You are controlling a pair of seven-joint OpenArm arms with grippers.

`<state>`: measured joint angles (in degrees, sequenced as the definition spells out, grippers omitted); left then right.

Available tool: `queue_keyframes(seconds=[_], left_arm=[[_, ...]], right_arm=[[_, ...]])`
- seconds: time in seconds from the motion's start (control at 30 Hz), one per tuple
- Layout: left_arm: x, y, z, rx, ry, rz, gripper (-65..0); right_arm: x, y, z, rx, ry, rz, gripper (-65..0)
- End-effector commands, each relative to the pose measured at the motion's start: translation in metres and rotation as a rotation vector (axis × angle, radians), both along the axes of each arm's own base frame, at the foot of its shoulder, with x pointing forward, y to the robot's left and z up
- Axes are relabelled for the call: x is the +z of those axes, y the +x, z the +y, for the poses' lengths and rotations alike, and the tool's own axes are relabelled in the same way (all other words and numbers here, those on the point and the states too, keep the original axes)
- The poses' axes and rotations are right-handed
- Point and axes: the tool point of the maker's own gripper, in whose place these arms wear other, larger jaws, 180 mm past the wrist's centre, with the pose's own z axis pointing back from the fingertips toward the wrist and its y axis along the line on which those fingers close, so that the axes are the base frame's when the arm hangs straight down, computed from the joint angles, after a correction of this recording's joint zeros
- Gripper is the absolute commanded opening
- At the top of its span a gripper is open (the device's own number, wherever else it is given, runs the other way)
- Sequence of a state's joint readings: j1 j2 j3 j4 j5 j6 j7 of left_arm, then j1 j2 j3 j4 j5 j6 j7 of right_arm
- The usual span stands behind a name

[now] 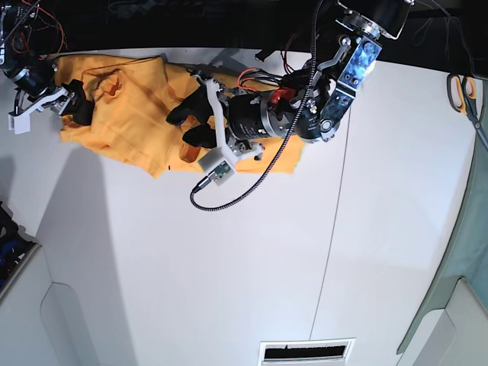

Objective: Layout the t-shirt on the table in an organized manner, then fold the t-shirt properly
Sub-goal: 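Carry the shirt end with the left gripper toward the right gripper to fold it, then lay the folded end down with the left gripper and release it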

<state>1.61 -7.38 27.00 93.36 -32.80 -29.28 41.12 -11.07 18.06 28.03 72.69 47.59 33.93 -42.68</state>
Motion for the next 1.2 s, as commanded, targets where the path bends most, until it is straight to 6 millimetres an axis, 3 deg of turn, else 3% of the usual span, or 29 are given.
queue_keyframes(seconds=[0.0, 0.17, 0.33, 0.37, 0.5, 0.53, 0.73, 0.93, 1.07, 1.17], left_arm=[[0.023, 0.006, -0.008, -0.021, -0.061, -0.056, -32.1], [0.047, 0.012, -0.001, -0.031, -0.077, -0.140, -32.1], [0.055, 0.031, 0.024, 0.041, -0.061, -0.177, -32.1], [0.054, 0.035, 0.031, 0.061, -0.054, -0.176, -32.1], [0.044, 0.042, 0.060, 0.138, -0.023, -0.155, -32.1], [0.038, 0.040, 0.065, 0.151, -0.016, -0.140, -32.1], [-0.001, 0.027, 0.067, 0.221, -0.060, -0.041, -32.9], [-0.012, 0.047, 0.045, 0.245, -0.060, -0.048, -58.5], [-0.017, 0.063, 0.038, 0.269, -0.063, -0.029, -61.8], [-0.035, 0.064, 0.033, 0.272, -0.034, 0.009, -61.8]], right_arm=[[0.000, -0.002, -0.003, 0.019, -0.021, 0.017, -20.5], [0.000, -0.002, -0.004, 0.019, -0.022, 0.017, -20.5], [0.000, -0.002, -0.004, 0.020, -0.022, 0.017, -22.7], [0.000, -0.002, -0.004, 0.020, -0.022, 0.018, -28.2], [-0.003, -0.004, -0.005, 0.029, -0.042, 0.030, -62.1], [-0.003, -0.004, -0.005, 0.030, -0.042, 0.030, -65.0], [-0.002, -0.003, -0.006, 0.027, -0.042, 0.026, -65.0], [-0.003, -0.004, -0.005, 0.027, -0.041, 0.027, -65.0], [-0.004, -0.007, -0.005, 0.033, -0.041, 0.039, -65.0], [-0.005, -0.009, -0.004, 0.041, -0.040, 0.052, -65.0]])
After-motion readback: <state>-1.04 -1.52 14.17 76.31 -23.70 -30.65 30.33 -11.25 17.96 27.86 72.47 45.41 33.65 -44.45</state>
